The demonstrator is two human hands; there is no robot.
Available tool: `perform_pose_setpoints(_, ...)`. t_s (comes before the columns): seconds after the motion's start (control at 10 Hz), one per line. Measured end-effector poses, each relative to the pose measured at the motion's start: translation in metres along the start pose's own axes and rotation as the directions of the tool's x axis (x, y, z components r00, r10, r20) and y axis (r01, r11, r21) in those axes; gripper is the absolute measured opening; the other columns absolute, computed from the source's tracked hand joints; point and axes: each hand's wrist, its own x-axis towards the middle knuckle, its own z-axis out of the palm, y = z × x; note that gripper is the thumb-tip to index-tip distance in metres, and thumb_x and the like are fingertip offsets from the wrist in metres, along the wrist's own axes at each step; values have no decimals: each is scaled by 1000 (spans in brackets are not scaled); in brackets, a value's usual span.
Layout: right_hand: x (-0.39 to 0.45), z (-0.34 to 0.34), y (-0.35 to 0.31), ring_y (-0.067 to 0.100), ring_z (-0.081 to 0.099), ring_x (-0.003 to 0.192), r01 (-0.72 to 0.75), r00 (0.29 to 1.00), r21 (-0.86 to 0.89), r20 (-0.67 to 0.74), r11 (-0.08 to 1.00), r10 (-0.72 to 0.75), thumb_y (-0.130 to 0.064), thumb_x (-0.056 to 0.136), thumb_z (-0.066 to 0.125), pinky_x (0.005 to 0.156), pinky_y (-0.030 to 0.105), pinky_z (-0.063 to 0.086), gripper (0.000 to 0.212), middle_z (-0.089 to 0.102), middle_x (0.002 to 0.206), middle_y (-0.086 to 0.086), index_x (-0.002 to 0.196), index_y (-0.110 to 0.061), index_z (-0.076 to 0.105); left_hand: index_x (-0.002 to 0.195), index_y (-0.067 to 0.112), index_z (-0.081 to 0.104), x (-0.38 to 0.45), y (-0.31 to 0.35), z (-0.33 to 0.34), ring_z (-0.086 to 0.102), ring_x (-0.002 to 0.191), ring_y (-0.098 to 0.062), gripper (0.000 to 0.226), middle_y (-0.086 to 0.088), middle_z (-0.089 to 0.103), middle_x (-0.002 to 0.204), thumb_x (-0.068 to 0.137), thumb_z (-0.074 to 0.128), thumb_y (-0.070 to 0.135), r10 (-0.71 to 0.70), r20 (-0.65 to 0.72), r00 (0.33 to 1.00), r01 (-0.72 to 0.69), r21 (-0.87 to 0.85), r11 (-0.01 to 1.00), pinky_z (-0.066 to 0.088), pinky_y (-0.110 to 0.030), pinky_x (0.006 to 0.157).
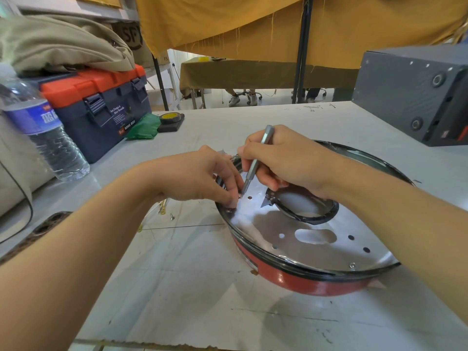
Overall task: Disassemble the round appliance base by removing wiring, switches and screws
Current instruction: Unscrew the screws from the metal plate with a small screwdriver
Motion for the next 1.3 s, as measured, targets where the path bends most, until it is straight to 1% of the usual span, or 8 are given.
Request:
perform_pose_setpoints(0.1, 1, -1, 0, 9, 33, 32, 21, 998, 17, -60, 1000, -20, -23, 98, 46, 38, 12, 32, 38, 46, 35, 0, 65, -9, 58, 75, 25, 75, 1, -4, 1, 49, 94, 6, 6, 36, 58, 94, 79, 71, 23, -18, -25, 1000, 16, -64, 998, 34, 2, 70)
perform_pose_setpoints(0.2, 2, -2, 1, 7, 36, 32, 38, 993, 4, -114, 999, -38, -26, 99, 46, 38, 10, 32, 39, 48, 36, 0, 66, -9, 58, 72, 28, 71, 0, -8, 0, 41, 102, 23, 11, 37, 61, 94, 82, 68, 25, -41, -29, 999, 35, -183, 983, 26, -7, 81)
perform_pose_setpoints(0.3, 3, -2, 2, 6, 40, 33, 32, 993, -13, -113, 999, -33, -28, 99, 46, 40, 10, 34, 38, 53, 39, 1, 70, -8, 58, 71, 27, 69, -3, -12, 2, 54, 106, 9, 16, 28, 66, 101, 84, 65, 20, -43, -86, 995, 11, -347, 938, 36, -17, 93)
perform_pose_setpoints(0.5, 6, 2, 0, 9, 44, 36, 32, 996, -9, -87, 999, -33, -31, 98, 48, 43, 15, 38, 35, 58, 45, 2, 69, -15, 58, 82, 11, 66, -13, -27, 3, 68, 87, -2, 10, 7, 73, 97, 86, 61, 4, -116, -372, 921, -98, -510, 855, 49, -6, 70)
perform_pose_setpoints(0.7, 4, 3, -2, 8, 45, 37, 30, 996, -31, -85, 999, -33, -33, 99, 47, 45, 14, 40, 36, 58, 45, 2, 70, -14, 59, 83, 21, 70, -35, -53, -1, 68, 71, -8, 9, 4, 74, 77, 83, 67, 13, -144, -278, 950, 52, -313, 948, 53, -22, 72)
perform_pose_setpoints(0.8, 3, 2, -2, 9, 46, 38, 26, 995, -29, -93, 999, -29, -33, 99, 47, 46, 15, 41, 37, 59, 46, 3, 71, -13, 60, 75, 35, 71, -41, -65, 1, 63, 68, 3, 15, 16, 71, 73, 81, 71, 22, -152, -234, 960, 138, -76, 988, 46, -10, 66)
perform_pose_setpoints(1.0, 2, 0, 0, 10, 46, 39, 10, 995, -27, -95, 1000, -13, -33, 98, 48, 44, 14, 41, 37, 59, 47, 4, 72, -10, 61, 82, 32, 71, -43, -69, 11, 55, 72, 4, 19, 13, 65, 83, 84, 64, 15, -158, -155, 975, 188, 207, 960, 37, -6, 63)
perform_pose_setpoints(1.3, 3, -2, 1, 10, 47, 40, 23, 995, -32, -92, 999, -26, -34, 98, 47, 45, 14, 42, 38, 59, 47, 3, 71, -12, 61, 91, 28, 70, -39, -64, 8, 56, 81, -2, 18, 10, 65, 90, 84, 62, 13, -168, -91, 982, 187, 278, 942, 47, -20, 76)
